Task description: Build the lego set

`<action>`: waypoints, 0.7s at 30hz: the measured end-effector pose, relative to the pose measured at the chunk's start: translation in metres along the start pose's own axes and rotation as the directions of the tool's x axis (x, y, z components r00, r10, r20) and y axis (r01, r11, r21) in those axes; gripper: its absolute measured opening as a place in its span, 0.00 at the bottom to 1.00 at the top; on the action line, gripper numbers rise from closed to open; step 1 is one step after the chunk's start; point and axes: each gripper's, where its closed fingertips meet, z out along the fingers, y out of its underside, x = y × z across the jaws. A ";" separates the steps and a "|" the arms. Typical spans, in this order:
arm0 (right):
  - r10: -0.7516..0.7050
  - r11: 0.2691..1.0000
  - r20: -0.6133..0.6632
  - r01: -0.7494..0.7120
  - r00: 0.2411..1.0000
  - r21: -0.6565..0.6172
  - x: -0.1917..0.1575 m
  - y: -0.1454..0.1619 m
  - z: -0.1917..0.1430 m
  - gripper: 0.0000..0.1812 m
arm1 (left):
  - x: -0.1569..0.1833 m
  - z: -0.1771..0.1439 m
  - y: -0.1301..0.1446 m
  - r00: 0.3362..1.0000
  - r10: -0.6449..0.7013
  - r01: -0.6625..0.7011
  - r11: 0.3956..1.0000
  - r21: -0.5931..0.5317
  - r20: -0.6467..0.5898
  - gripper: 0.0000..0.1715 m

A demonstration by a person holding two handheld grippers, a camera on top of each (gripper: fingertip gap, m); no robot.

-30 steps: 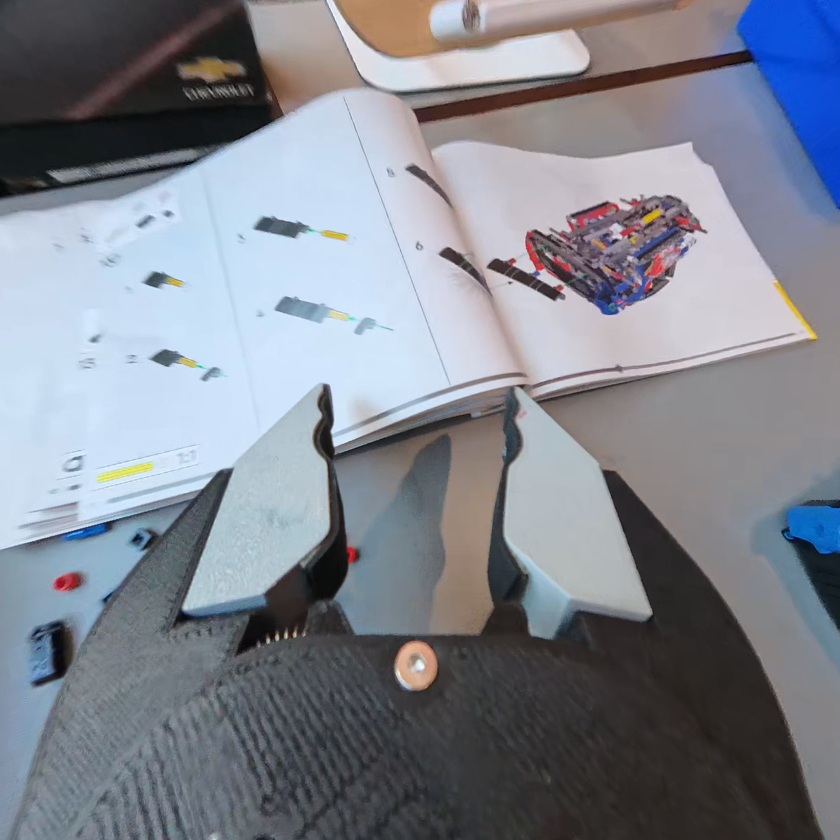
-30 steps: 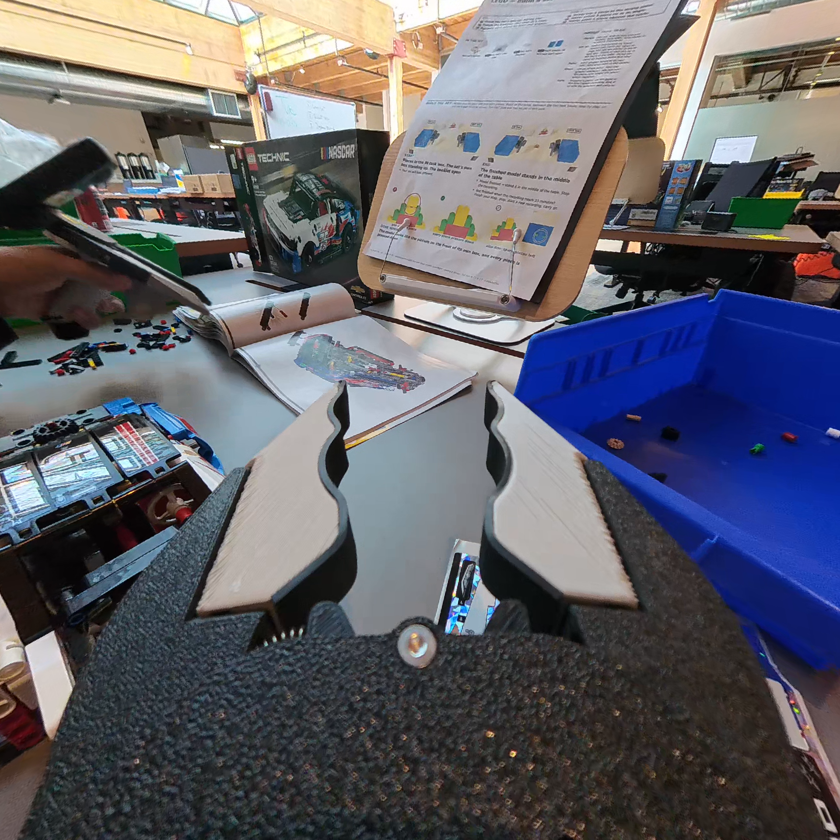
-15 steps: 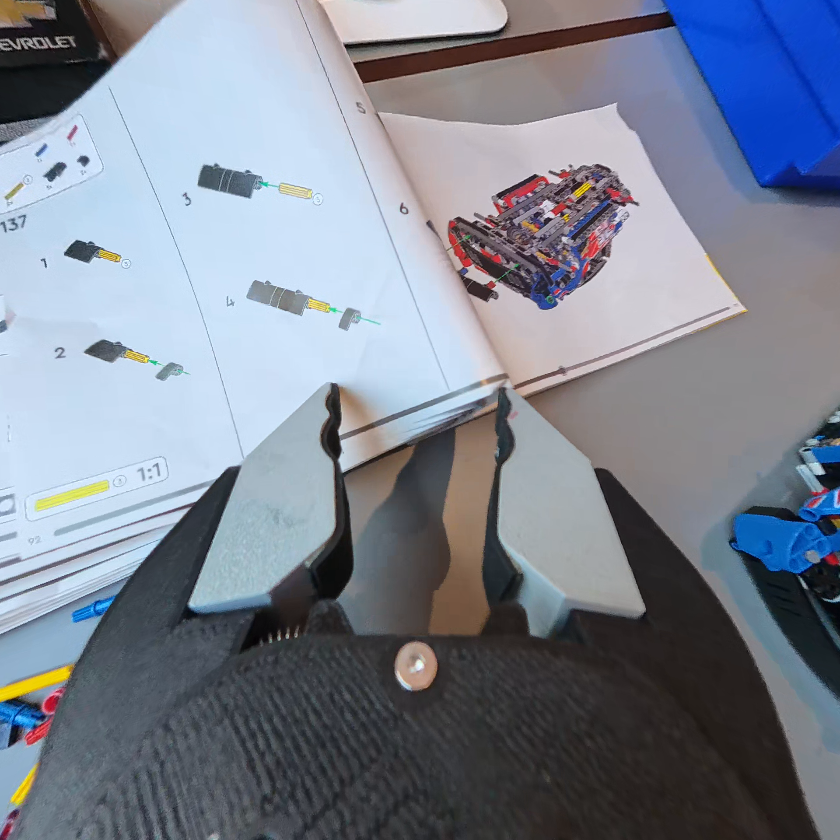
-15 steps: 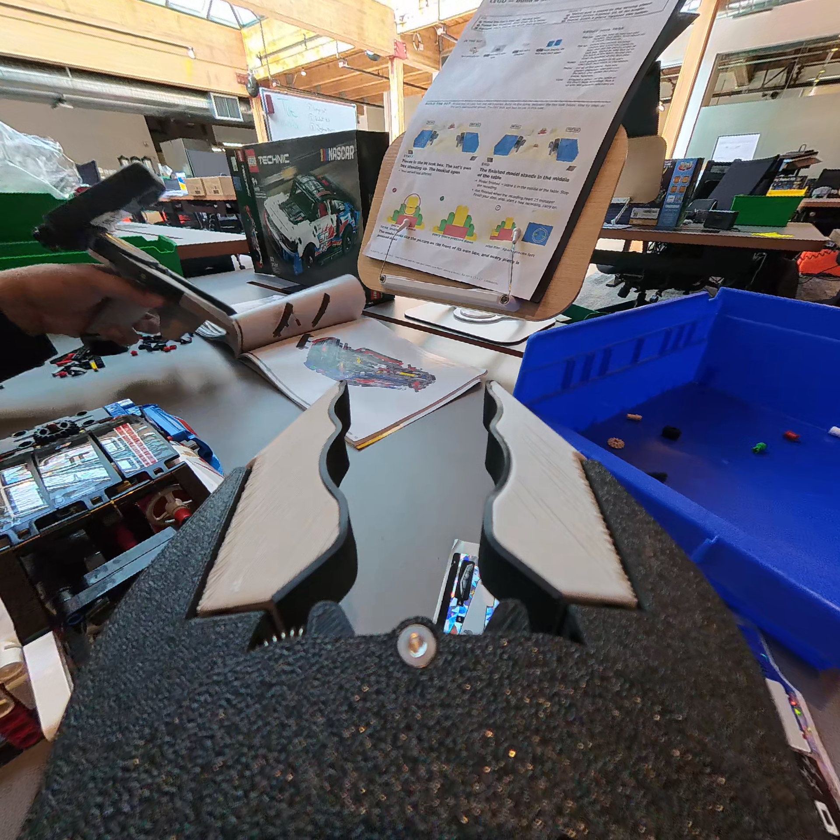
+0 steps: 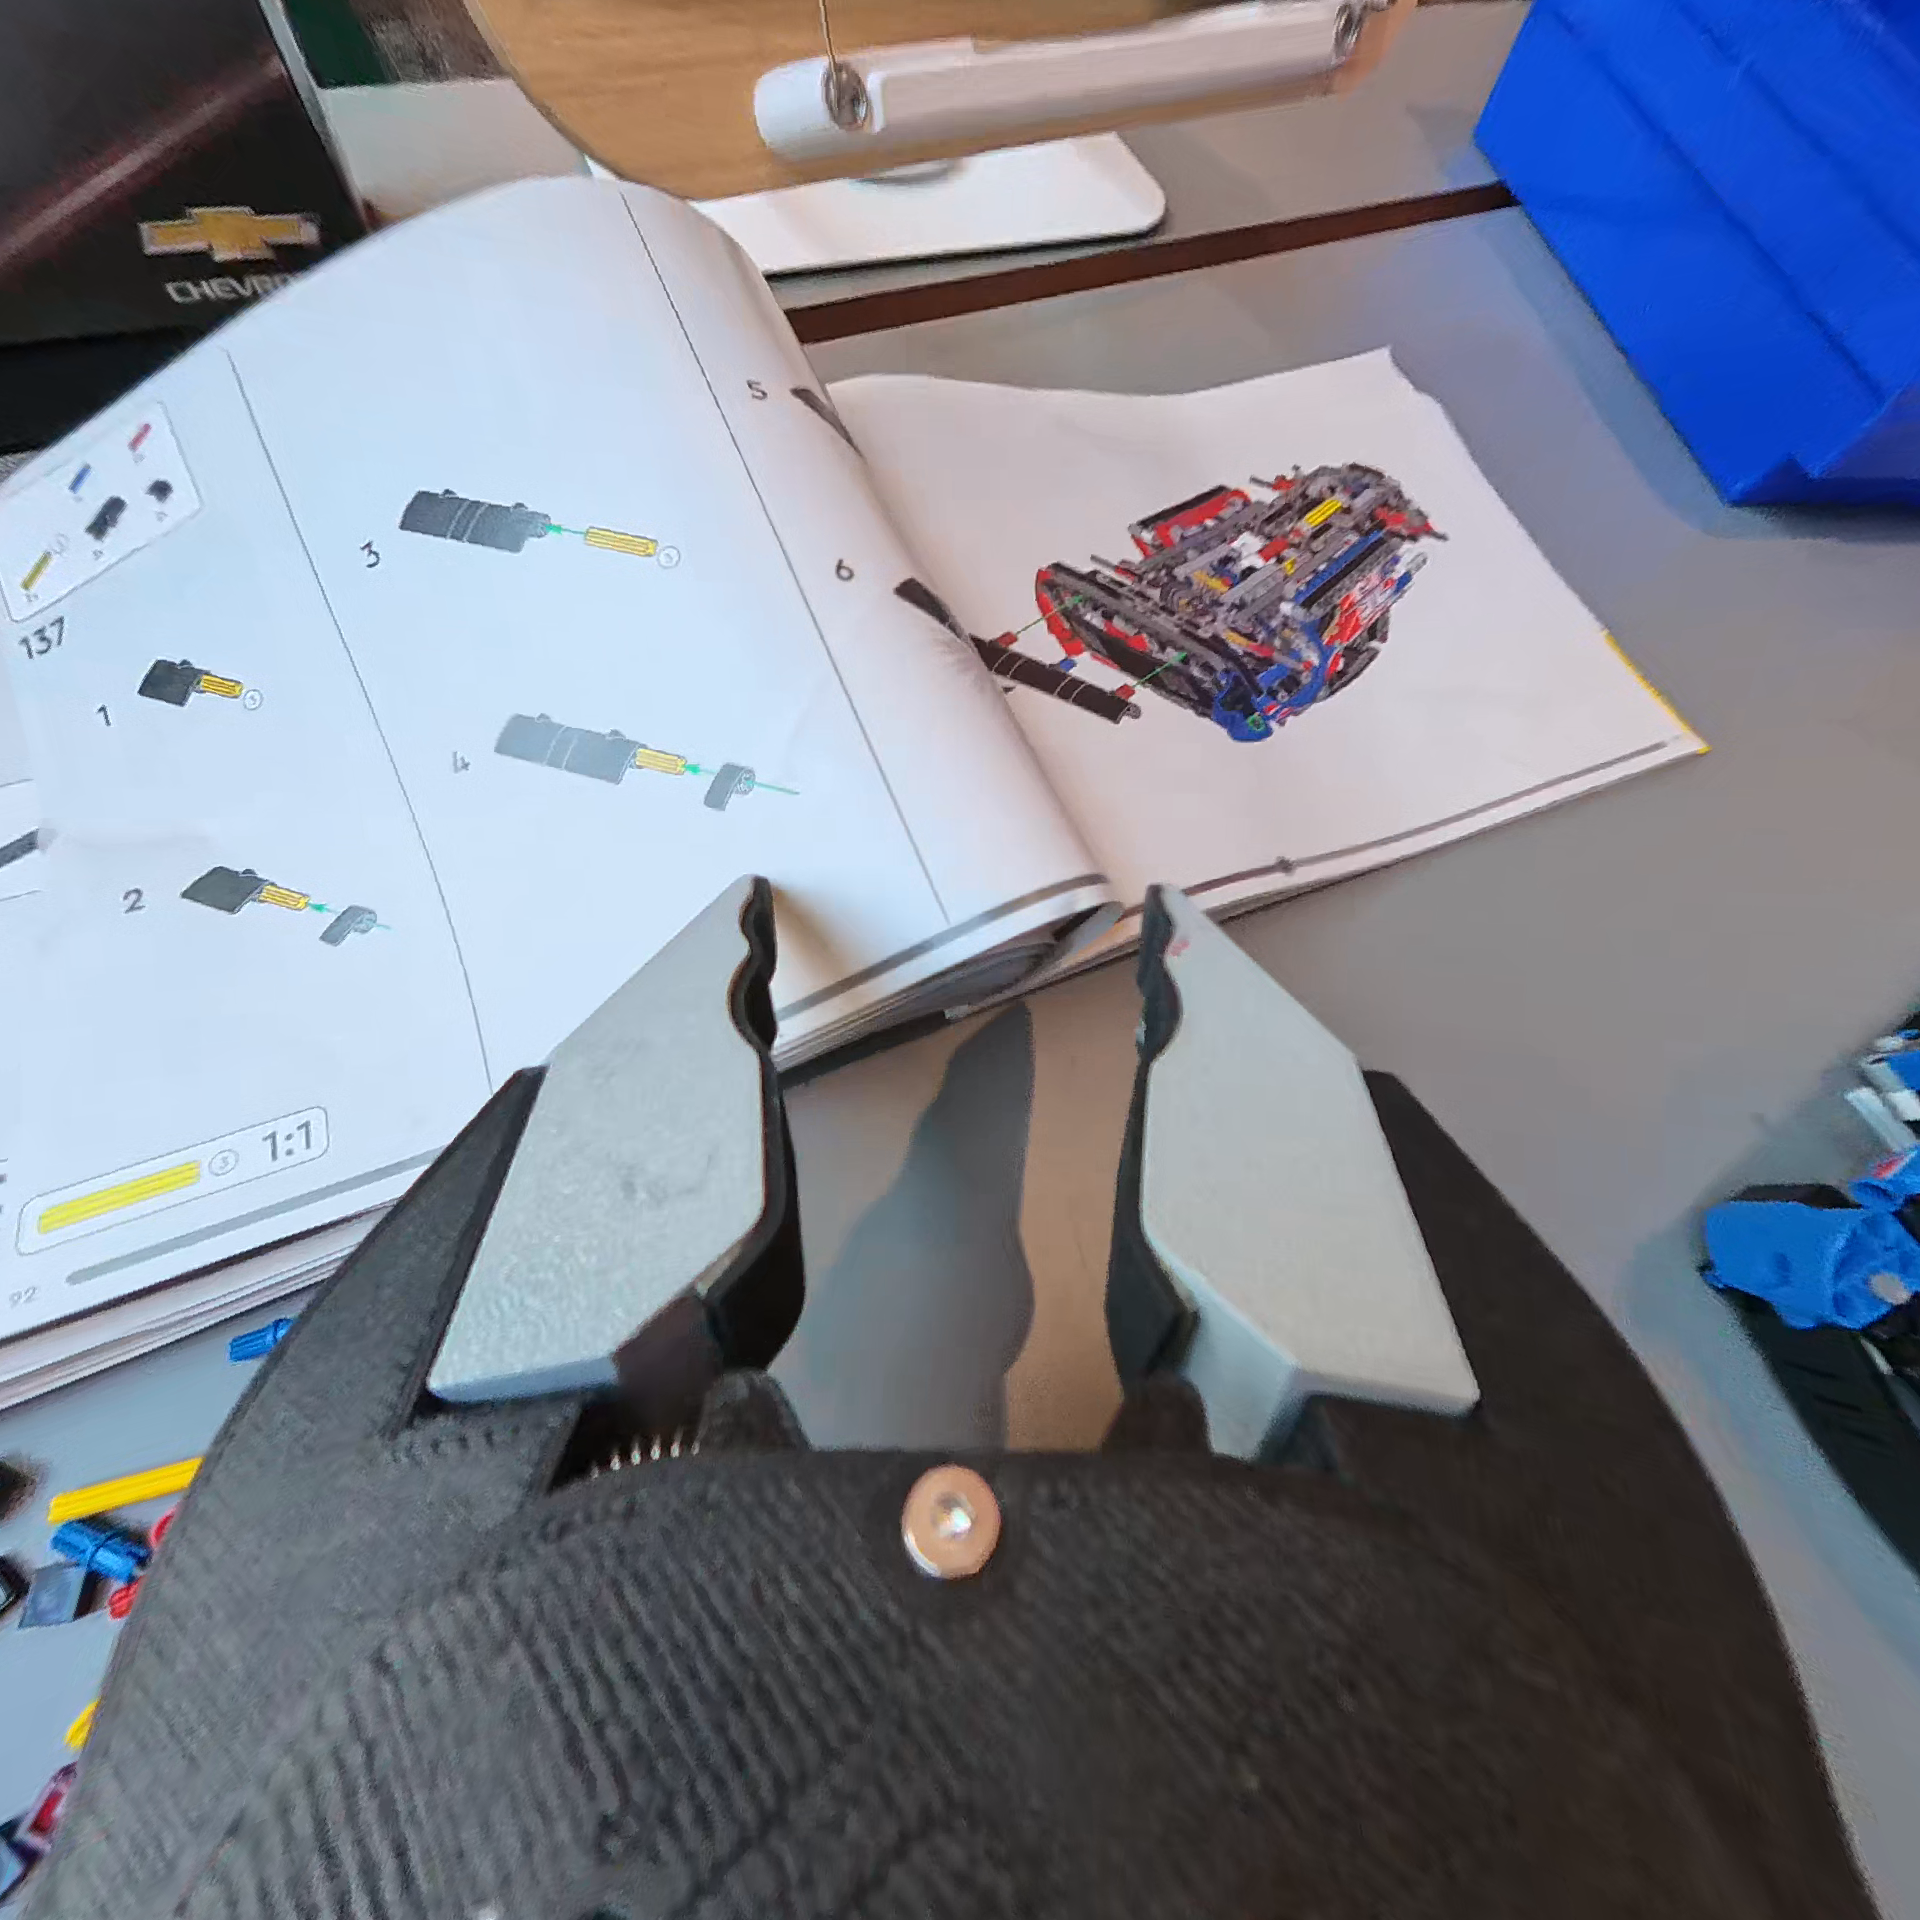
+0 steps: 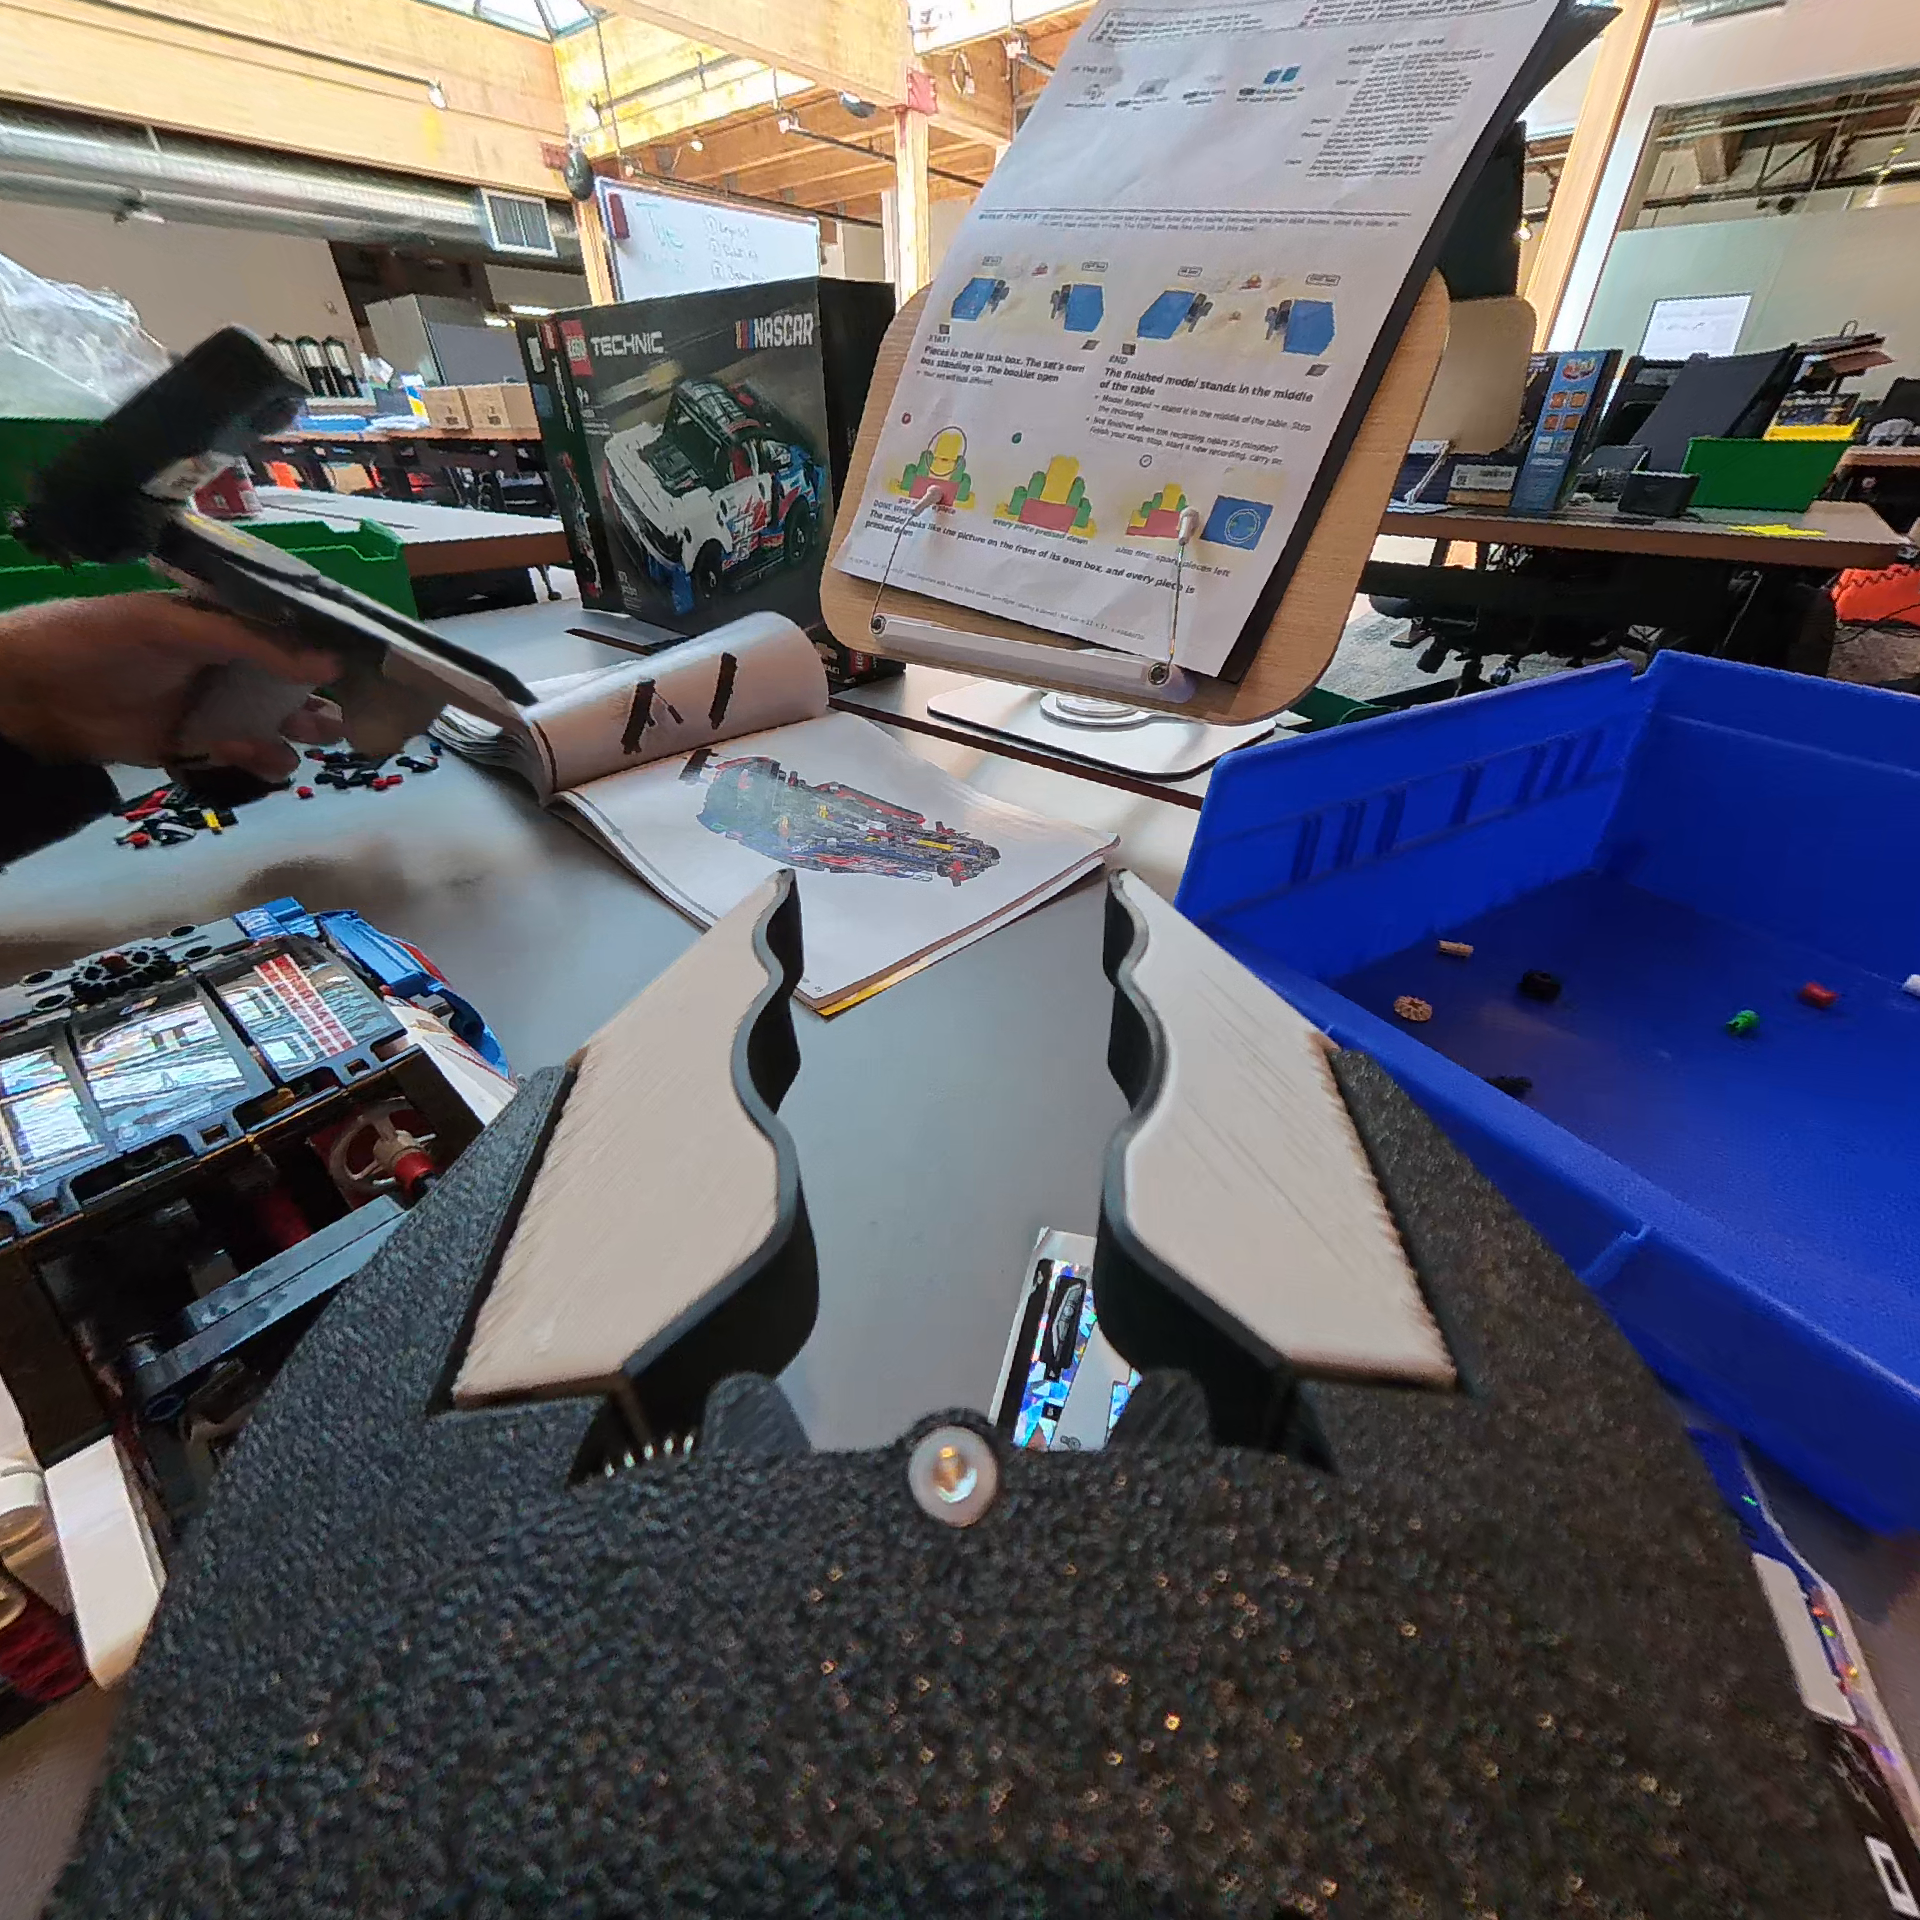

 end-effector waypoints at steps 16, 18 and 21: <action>0.001 1.000 0.010 -0.001 1.000 -0.004 -0.001 0.001 0.002 0.32 | 0.035 0.010 -0.007 0.990 -0.005 0.014 0.998 0.060 -0.143 0.40; 0.002 1.000 0.008 -0.002 1.000 -0.003 -0.001 0.001 0.002 0.32 | 0.041 0.014 -0.008 0.990 0.018 -0.009 0.998 0.063 -0.140 0.40; 0.006 1.000 0.005 -0.006 1.000 0.000 0.000 0.000 0.001 0.32 | 0.053 0.021 -0.016 0.987 0.040 -0.029 0.997 0.072 -0.153 0.40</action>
